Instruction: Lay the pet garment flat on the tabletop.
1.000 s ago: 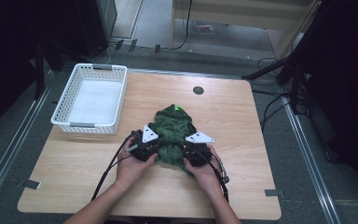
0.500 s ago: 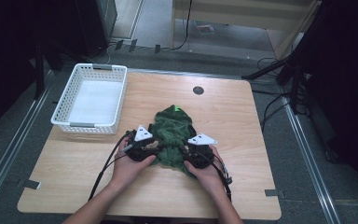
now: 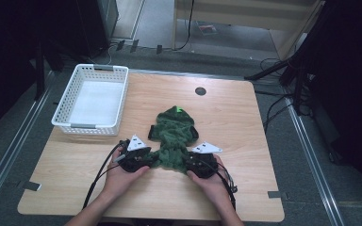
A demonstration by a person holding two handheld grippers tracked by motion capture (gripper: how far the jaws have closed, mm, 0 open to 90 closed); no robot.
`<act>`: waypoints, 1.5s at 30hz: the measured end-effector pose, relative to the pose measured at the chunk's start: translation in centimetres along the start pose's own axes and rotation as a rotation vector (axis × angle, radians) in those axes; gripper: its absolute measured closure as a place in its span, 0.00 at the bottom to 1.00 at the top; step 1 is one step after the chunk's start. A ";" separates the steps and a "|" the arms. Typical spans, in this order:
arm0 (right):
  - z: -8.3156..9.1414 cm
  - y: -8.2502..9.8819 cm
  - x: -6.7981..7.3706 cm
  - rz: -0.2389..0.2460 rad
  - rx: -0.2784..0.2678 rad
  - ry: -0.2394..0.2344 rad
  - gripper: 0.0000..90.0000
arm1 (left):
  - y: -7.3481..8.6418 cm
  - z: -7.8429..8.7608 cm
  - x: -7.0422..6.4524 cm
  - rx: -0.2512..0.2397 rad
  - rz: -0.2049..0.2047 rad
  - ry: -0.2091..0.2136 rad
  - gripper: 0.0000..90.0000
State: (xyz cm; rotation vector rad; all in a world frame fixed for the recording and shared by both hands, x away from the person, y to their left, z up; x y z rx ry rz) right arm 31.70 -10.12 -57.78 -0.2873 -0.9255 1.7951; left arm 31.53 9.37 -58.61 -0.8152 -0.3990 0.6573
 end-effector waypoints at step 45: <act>3.3 2.7 -4.0 -0.131 -0.037 0.002 0.69 | 3.2 4.7 0.6 -0.119 0.040 0.158 0.59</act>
Point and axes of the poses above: each handheld gripper's, and its own axes: z roughly backward along the jaws, y roughly out of its underside, x roughly to its left, the point moved 6 cm from there along -z, roughly forward along the jaws, and after that the axes turned 15 degrees about -z, right-handed, at the moved point
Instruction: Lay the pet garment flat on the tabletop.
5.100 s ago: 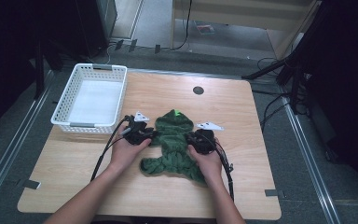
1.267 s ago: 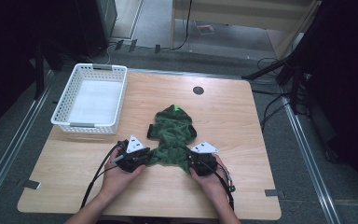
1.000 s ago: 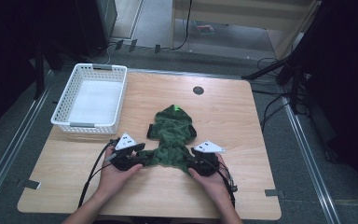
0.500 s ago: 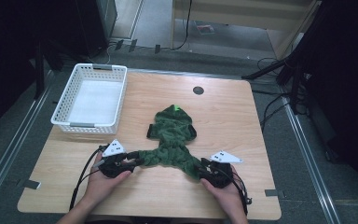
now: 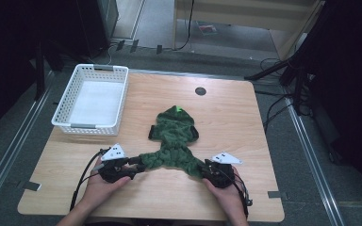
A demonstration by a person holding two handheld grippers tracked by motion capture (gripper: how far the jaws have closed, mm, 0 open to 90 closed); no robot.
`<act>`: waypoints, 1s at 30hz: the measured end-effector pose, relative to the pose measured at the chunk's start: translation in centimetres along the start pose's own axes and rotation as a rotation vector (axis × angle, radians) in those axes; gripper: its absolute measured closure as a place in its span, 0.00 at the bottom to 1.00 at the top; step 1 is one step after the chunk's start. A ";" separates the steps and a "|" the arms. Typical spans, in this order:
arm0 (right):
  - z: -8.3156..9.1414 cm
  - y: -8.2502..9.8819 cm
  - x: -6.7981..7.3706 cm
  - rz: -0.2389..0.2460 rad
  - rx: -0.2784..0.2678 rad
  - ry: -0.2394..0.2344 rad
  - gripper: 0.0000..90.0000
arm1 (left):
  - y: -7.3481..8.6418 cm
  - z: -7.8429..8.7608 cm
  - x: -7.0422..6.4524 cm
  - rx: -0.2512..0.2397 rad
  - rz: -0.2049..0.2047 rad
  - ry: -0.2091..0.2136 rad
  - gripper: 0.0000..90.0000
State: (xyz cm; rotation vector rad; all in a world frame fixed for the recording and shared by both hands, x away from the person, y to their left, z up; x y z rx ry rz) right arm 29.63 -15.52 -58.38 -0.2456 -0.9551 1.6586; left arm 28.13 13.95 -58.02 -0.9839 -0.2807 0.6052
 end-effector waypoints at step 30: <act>4.5 -2.7 -4.8 -0.124 -0.175 0.060 0.00 | 3.2 9.1 6.2 -0.151 0.181 -0.261 0.15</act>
Point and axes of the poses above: each handheld gripper's, and its own axes: z roughly backward along the jaws, y roughly out of its underside, x roughly to its left, the point moved 6 cm from there along -z, roughly forward along the jaws, and after that the axes turned 15 degrees about -z, right-handed, at the moved point
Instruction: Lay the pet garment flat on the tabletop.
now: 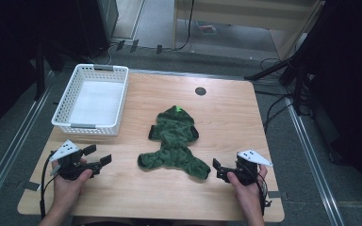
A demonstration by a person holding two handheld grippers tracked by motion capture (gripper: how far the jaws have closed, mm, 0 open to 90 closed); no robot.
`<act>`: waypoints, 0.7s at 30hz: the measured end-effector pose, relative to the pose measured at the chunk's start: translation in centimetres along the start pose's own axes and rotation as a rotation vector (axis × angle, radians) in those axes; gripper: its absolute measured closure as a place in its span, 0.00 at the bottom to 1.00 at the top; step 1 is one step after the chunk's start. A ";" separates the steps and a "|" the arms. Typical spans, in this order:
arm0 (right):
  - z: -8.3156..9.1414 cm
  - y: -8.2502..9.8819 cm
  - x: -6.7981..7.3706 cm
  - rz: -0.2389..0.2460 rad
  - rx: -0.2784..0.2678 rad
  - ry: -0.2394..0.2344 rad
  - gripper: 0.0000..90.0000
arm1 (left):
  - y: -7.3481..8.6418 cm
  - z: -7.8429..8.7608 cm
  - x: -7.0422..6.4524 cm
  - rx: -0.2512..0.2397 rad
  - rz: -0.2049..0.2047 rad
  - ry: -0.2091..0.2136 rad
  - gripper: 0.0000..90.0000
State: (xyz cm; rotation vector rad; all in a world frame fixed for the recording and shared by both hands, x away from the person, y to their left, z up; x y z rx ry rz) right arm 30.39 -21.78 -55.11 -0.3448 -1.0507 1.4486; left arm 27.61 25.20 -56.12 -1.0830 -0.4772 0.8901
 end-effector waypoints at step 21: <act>2.9 0.5 -6.7 -0.049 -0.040 0.110 0.00 | 2.7 5.5 6.8 -0.011 0.071 -0.155 0.01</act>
Point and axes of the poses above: each handheld gripper's, and its own axes: z roughly backward along the jaws, y roughly out of its underside, x roughly to its left, the point moved 6 cm from there along -z, roughly forward along the jaws, and after that the axes turned 15 degrees about -z, right-handed, at the moved point
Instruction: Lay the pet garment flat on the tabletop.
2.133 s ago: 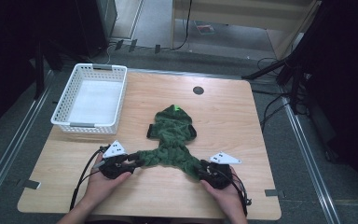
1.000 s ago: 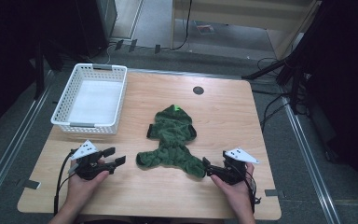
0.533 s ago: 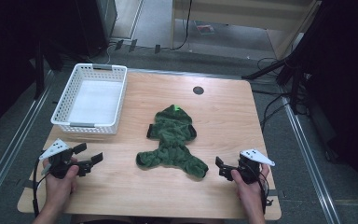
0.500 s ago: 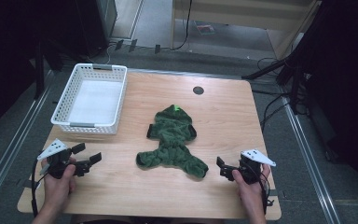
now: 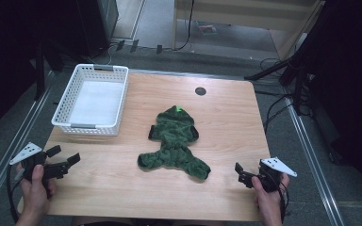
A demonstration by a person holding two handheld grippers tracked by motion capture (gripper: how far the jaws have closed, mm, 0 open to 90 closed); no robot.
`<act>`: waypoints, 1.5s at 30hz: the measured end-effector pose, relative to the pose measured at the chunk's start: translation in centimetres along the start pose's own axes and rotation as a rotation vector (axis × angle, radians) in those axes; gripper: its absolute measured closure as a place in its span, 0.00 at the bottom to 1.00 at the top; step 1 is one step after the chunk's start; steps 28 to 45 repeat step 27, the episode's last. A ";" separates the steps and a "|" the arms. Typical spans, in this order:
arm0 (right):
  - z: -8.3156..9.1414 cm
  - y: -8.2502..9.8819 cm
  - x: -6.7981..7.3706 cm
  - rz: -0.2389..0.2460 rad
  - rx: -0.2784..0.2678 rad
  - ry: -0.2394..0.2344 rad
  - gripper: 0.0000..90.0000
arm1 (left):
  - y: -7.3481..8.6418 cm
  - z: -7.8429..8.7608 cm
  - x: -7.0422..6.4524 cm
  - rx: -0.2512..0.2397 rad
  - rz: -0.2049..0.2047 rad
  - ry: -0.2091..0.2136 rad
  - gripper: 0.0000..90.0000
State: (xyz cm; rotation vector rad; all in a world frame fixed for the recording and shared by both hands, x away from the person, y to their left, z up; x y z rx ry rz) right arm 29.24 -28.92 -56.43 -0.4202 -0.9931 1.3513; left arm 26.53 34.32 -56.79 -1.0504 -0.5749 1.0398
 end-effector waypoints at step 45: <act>0.4 1.0 -3.2 -0.038 0.015 0.043 0.00 | 1.2 0.0 2.0 0.062 -0.063 -0.087 0.01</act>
Point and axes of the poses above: each handheld gripper's, and its own axes: z roughly backward along the jaws, y roughly out of its underside, x roughly to its left, the point moved 6 cm from there along -z, roughly forward along the jaws, and after that the axes turned 15 degrees about -z, right-handed, at the moved point
